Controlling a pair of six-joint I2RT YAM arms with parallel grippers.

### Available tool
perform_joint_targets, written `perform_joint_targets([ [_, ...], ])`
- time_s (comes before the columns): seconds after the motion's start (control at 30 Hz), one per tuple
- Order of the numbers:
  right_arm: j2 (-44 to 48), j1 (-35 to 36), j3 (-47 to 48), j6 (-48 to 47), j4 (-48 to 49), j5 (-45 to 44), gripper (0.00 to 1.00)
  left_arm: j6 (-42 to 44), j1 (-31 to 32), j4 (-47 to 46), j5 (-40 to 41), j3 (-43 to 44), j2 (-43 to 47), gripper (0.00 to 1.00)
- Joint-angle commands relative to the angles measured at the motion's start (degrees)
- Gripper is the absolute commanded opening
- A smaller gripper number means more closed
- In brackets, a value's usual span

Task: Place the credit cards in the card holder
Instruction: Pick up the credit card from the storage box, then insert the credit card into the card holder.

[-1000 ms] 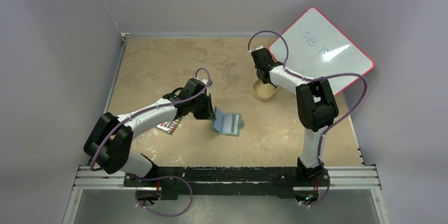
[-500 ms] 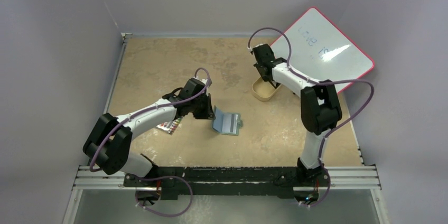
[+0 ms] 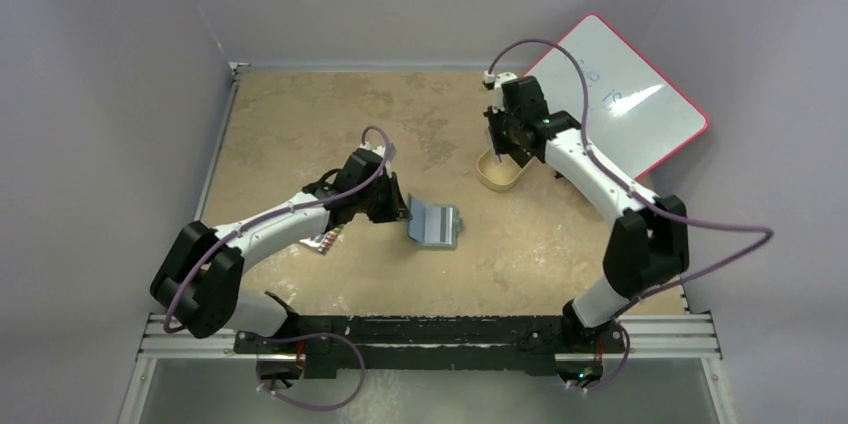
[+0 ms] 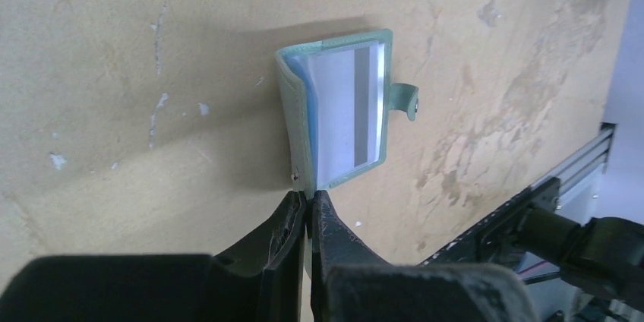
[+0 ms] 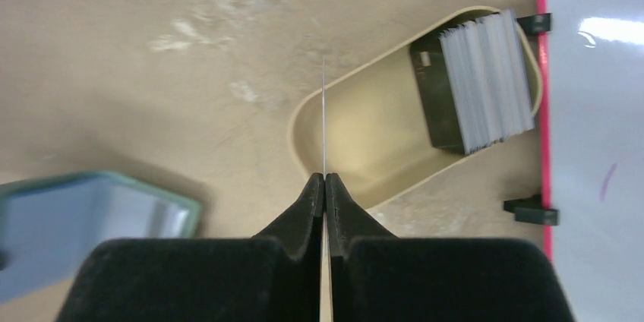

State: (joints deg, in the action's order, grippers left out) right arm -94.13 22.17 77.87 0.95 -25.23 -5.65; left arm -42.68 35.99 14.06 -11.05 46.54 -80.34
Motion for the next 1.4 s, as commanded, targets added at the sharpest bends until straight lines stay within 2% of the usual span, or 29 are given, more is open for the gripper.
perform_joint_targets([
  [0.0,9.99,0.26,-4.26,8.80,4.26,12.18,0.00,-6.97,-0.41,-11.67,-2.93,-2.51,1.22,0.00],
  [0.17,17.70,0.48,-14.24,19.06,15.64,23.37,0.00,-9.70,-0.50,-17.89,-2.33,-4.93,-0.29,0.00],
  [0.37,22.50,2.65,-28.90,33.24,30.72,29.09,0.00,-10.60,-0.48,-19.98,-3.52,-5.79,-3.04,0.03],
  [0.53,22.22,5.38,-36.90,38.77,40.37,30.55,0.00,-7.91,-0.48,-15.59,-0.34,-6.23,-1.67,0.10],
  [0.73,16.49,7.23,-42.70,42.71,51.32,34.18,0.00,-6.96,-0.49,-14.93,0.50,-8.00,-1.46,0.21],
  [1.13,6.16,7.20,-43.41,40.44,53.85,33.89,0.00,-4.73,-0.63,-12.23,5.45,-9.95,-0.42,0.23],
  [1.37,3.35,6.96,-43.89,42.33,56.54,34.62,0.00,-4.06,-0.63,-11.84,6.13,-10.82,-0.17,0.19],
])
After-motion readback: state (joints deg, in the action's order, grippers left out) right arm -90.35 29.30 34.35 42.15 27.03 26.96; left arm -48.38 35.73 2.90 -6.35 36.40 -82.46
